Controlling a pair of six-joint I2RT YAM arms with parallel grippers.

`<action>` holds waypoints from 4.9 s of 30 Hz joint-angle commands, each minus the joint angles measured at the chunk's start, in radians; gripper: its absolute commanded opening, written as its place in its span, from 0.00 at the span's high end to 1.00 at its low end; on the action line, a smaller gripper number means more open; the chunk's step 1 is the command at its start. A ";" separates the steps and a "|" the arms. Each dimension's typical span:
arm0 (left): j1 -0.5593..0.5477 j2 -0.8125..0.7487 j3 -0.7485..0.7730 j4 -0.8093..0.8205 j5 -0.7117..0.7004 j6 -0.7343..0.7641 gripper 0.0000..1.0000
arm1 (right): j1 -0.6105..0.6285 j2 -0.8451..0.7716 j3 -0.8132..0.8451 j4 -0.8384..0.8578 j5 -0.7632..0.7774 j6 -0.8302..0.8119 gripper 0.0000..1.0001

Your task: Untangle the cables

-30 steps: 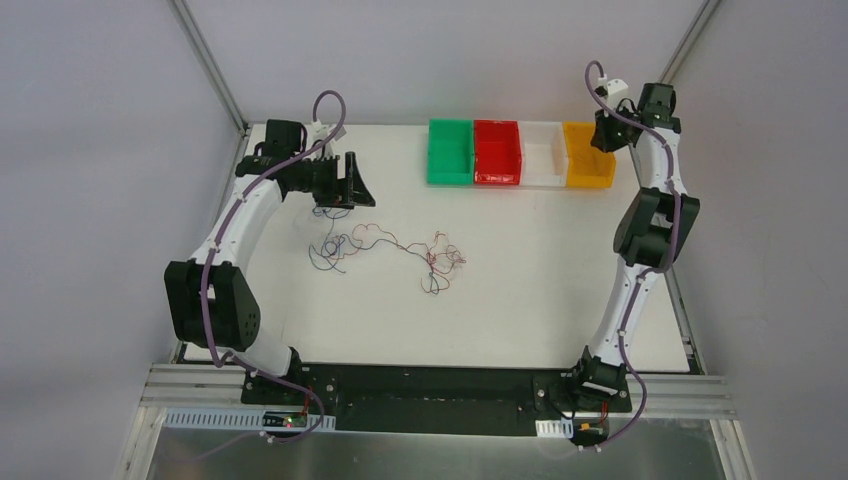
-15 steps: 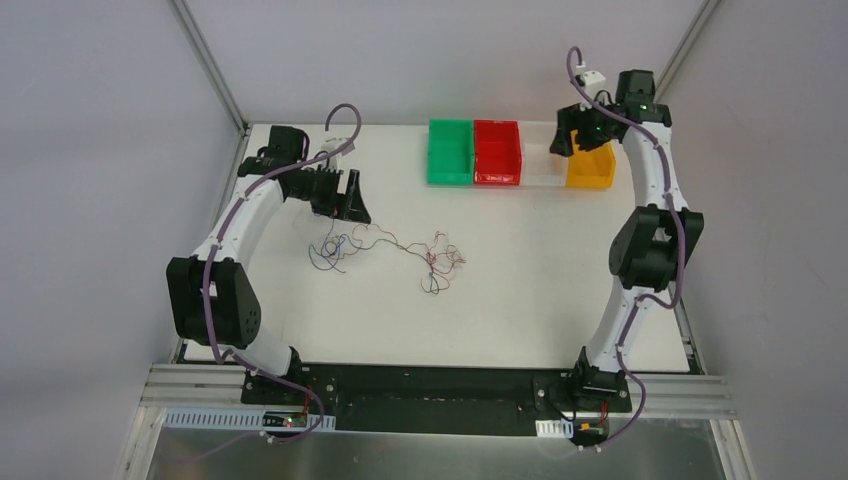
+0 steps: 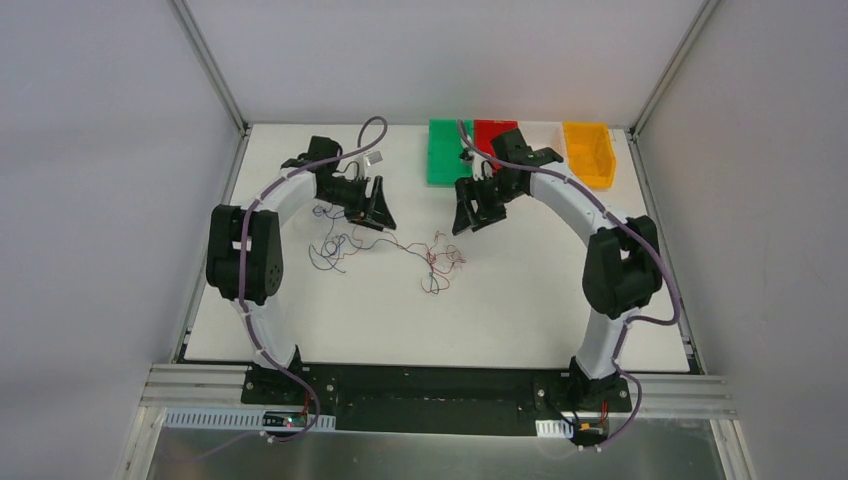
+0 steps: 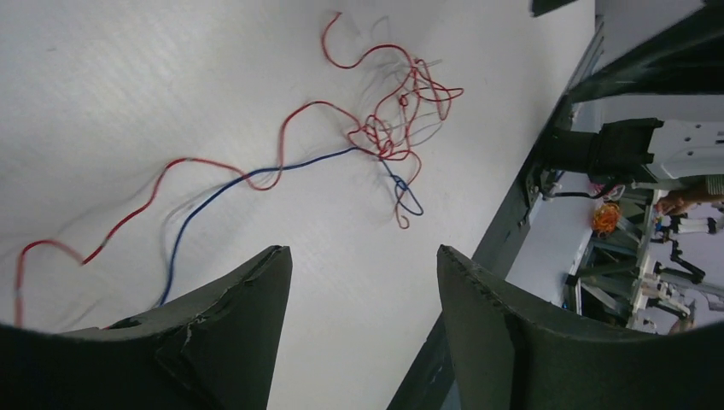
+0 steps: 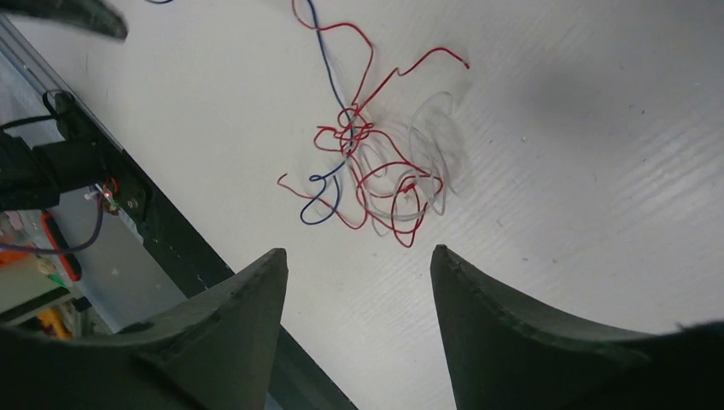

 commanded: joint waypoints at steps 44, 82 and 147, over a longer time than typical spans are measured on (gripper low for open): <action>-0.053 -0.282 0.443 0.614 0.186 -0.724 1.00 | 0.042 0.282 -0.104 0.137 0.135 0.164 0.61; 0.146 -0.223 0.886 0.825 -0.050 -1.040 1.00 | 0.296 0.100 -0.266 1.147 0.126 0.135 0.78; 0.098 -0.454 0.325 0.872 -0.345 -1.102 1.00 | 0.157 -0.376 -0.465 0.592 -0.011 0.122 0.15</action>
